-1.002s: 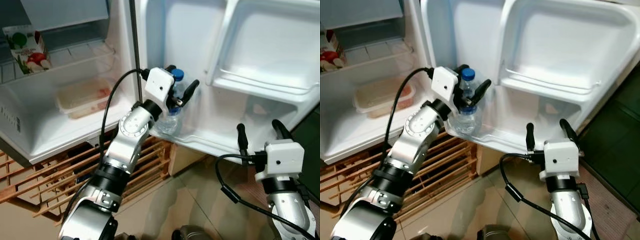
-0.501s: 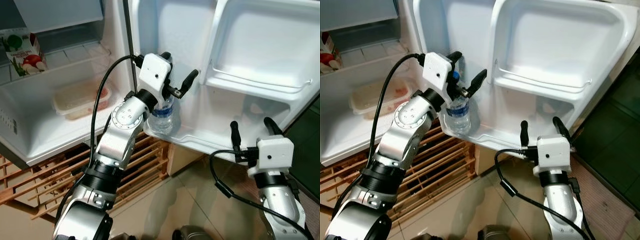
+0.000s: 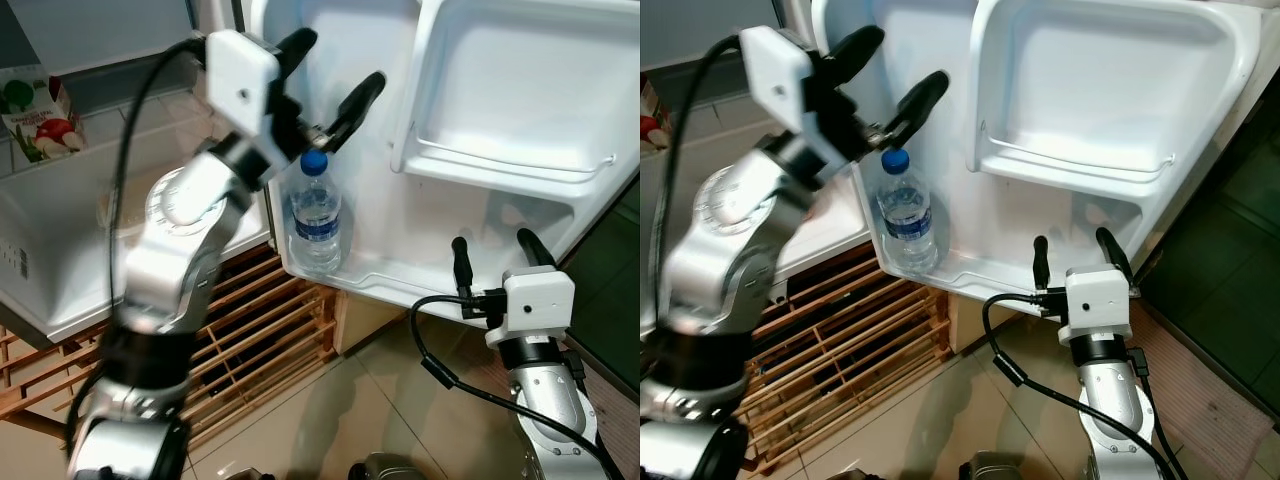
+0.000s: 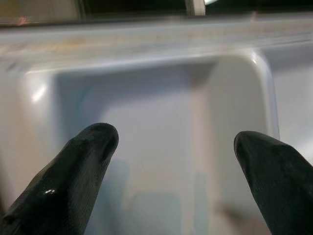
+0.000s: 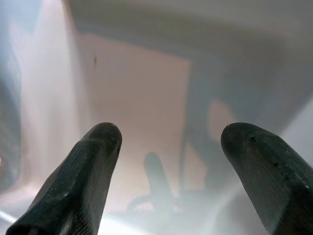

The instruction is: Restocking fridge

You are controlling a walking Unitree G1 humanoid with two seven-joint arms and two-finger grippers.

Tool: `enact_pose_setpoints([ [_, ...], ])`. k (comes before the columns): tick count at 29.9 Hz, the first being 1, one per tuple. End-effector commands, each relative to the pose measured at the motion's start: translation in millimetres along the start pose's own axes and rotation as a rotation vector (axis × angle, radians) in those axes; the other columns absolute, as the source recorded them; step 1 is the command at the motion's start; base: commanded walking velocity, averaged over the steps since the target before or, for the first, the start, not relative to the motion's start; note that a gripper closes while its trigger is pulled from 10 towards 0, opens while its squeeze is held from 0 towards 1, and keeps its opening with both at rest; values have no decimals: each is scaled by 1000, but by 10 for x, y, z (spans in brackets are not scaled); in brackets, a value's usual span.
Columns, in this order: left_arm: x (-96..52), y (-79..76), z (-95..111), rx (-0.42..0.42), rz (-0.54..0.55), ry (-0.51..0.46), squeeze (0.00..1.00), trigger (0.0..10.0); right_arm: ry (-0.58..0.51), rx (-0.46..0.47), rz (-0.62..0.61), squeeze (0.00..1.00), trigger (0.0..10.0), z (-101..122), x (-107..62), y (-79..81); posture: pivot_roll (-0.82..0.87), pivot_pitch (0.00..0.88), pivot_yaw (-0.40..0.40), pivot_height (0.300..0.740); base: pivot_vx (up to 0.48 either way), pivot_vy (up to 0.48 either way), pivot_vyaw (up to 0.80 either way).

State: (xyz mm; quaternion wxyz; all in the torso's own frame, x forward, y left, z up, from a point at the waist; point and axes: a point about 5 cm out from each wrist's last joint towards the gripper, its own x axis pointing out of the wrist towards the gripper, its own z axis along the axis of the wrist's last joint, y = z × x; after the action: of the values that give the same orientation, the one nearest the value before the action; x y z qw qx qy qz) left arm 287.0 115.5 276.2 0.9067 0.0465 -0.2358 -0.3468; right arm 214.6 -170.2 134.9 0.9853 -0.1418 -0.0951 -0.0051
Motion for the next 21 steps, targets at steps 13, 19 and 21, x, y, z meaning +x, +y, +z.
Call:
enact_pose_setpoints([
  [13, -905, -208, -792, 114, 235, 393, 0, 10000, -14, 40, -9, 0, 10000, -18, 72, 14, -113, 0, 7, 732, 0, 0, 0],
  [19, -1063, -194, -931, 32, 486, 442, 0, 10000, 50, 222, -147, 0, 10000, -104, 118, -128, -122, 0, 12, 732, 0, 0, 0],
  [21, -1222, -90, -1019, 85, 605, 491, 0, 10000, 55, 241, -155, 0, 10000, -140, 106, -166, -133, 0, 17, 732, 0, 0, 0],
])
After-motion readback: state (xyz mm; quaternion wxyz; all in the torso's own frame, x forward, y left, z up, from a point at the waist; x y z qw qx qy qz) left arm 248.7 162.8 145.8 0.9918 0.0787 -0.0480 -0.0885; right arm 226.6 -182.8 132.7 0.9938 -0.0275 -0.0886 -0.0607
